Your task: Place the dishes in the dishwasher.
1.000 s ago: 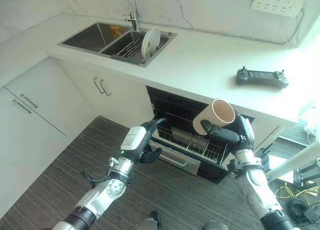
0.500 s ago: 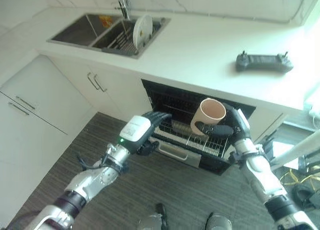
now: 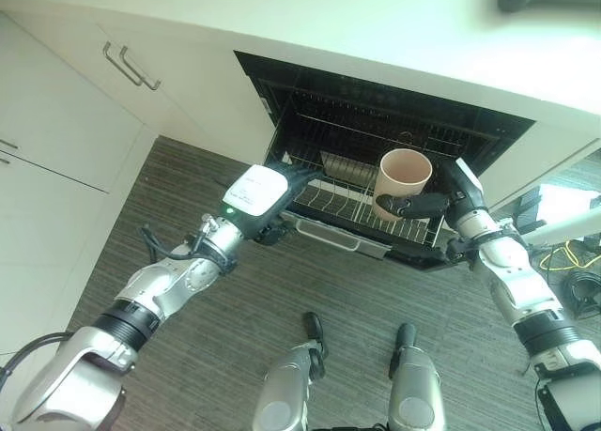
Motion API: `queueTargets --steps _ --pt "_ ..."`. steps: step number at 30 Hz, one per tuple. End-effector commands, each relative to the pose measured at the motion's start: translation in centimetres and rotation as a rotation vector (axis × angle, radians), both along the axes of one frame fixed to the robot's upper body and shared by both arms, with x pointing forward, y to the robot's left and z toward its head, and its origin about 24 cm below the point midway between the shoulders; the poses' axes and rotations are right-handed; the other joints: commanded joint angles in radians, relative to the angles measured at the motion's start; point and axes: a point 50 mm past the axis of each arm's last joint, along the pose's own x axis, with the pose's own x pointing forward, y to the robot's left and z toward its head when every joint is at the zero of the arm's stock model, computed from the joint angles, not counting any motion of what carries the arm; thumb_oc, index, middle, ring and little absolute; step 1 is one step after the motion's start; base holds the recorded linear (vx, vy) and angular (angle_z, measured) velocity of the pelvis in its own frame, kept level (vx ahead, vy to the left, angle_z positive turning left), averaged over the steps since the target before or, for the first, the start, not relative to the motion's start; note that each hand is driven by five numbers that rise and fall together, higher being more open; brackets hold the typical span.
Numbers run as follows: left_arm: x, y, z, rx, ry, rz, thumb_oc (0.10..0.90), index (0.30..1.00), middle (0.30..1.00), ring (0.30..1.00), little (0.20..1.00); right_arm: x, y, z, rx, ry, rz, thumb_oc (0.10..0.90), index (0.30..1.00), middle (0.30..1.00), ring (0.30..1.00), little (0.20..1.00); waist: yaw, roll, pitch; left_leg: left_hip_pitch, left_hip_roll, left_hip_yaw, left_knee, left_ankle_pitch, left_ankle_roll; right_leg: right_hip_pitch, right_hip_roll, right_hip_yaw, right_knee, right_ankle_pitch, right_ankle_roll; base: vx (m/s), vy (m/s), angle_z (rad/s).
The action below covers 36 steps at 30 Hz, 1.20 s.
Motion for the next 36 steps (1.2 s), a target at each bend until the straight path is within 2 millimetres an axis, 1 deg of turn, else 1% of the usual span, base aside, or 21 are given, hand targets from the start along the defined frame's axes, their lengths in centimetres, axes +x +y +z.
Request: queueTargets --steps 1,6,10,14,21,22,27,30,33,36 --pt "0.6 -0.7 4.0 0.047 -0.037 -0.055 0.8 0.9 0.9 0.9 0.9 0.9 0.7 7.2 -0.063 -0.257 0.053 0.4 0.3 0.3 0.3 0.3 -0.002 0.002 -0.057 0.011 -0.006 -0.076 0.085 -0.173 -0.004 -0.027 0.016 0.032 -0.045 -0.003 0.0 0.0 0.0 0.0" --pt "1.1 -0.8 4.3 0.114 0.037 -0.034 0.8 0.9 0.9 0.9 0.9 1.4 0.6 8.0 -0.11 -0.262 0.044 0.4 0.3 0.3 0.3 0.3 0.003 0.01 -0.035 -0.002 -0.01 -0.079 0.085 -0.164 -0.003 -0.039 0.013 0.031 -0.045 0.006 -0.001 0.0 0.002 -0.01" --pt "1.5 -0.8 5.0 0.176 0.081 -0.002 0.8 0.9 0.9 0.9 0.9 2.1 -0.2 9.0 -0.121 -0.257 0.002 0.4 0.3 0.3 0.3 0.3 0.009 0.02 -0.016 -0.012 -0.016 -0.085 0.085 -0.153 -0.002 -0.049 0.01 0.031 -0.045 0.013 -0.004 0.0 0.003 0.02" --pt "1.8 -0.5 5.7 0.198 0.08 0.027 0.8 0.9 0.9 0.9 0.9 2.6 -0.9 9.4 -0.1 -0.247 -0.048 0.4 0.3 0.3 0.3 0.3 0.013 0.032 -0.003 -0.027 -0.021 -0.09 0.085 -0.145 0.0 -0.064 0.008 0.032 -0.045 0.02 -0.005 0.0 0.003 0.01" --pt "1.9 -0.6 6.6 0.211 0.053 0.042 0.8 0.9 0.9 0.9 0.9 2.9 -2.2 8.6 -0.068 -0.218 -0.107 0.4 0.3 0.3 0.3 0.3 0.019 0.052 -0.003 -0.063 -0.028 -0.093 0.085 -0.138 0.002 -0.101 0.005 0.033 -0.045 0.027 -0.008 0.01 0.009 0.03" --pt "1.9 -0.7 6.8 0.204 0.046 0.041 0.8 0.9 0.9 0.9 0.9 3.0 -2.4 8.2 -0.063 -0.208 -0.113 0.4 0.3 0.3 0.3 0.3 0.019 0.061 -0.003 -0.067 -0.03 -0.092 0.085 -0.136 0.003 -0.105 0.002 0.033 -0.045 0.028 -0.01 0.02 0.042 -0.07" --pt "1.8 -1.1 7.3 0.195 0.031 0.031 0.8 0.9 0.9 0.9 0.9 3.0 -2.6 7.7 -0.026 -0.205 -0.122 0.4 0.3 0.3 0.3 0.3 0.021 0.08 -0.003 -0.078 -0.035 -0.092 0.085 -0.132 0.003 -0.117 -0.004 0.03 -0.045 0.032 -0.01 0.01 0.021 -0.04" --pt "1.7 -1.2 7.4 0.187 0.024 0.029 0.8 0.9 0.9 0.9 0.9 3.1 -2.3 7.5 0.011 -0.202 -0.117 0.4 0.3 0.3 0.3 0.3 0.021 0.091 -0.003 -0.085 -0.038 -0.092 0.085 -0.132 0.004 -0.125 -0.005 0.031 -0.045 0.032 -0.009 0.0 0.0 0.0" --pt "1.6 -1.4 7.3 0.174 0.021 0.025 0.8 0.9 0.9 0.9 0.9 3.2 -1.5 6.9 0.036 -0.189 -0.097 0.4 0.3 0.3 0.3 0.3 0.02 0.102 -0.003 -0.089 -0.04 -0.089 0.085 -0.131 0.004 -0.131 -0.006 0.034 -0.045 0.033 -0.01 0.01 0.039 0.0" --pt "1.5 -1.4 7.0 0.157 0.022 0.029 0.8 0.9 0.9 0.9 0.9 3.2 -0.6 6.0 0.039 -0.161 -0.079 0.4 0.3 0.3 0.3 0.3 0.017 0.113 -0.003 -0.088 -0.041 -0.086 0.085 -0.132 0.003 -0.132 -0.008 0.037 -0.045 0.031 -0.01 0.02 0.052 -0.05"
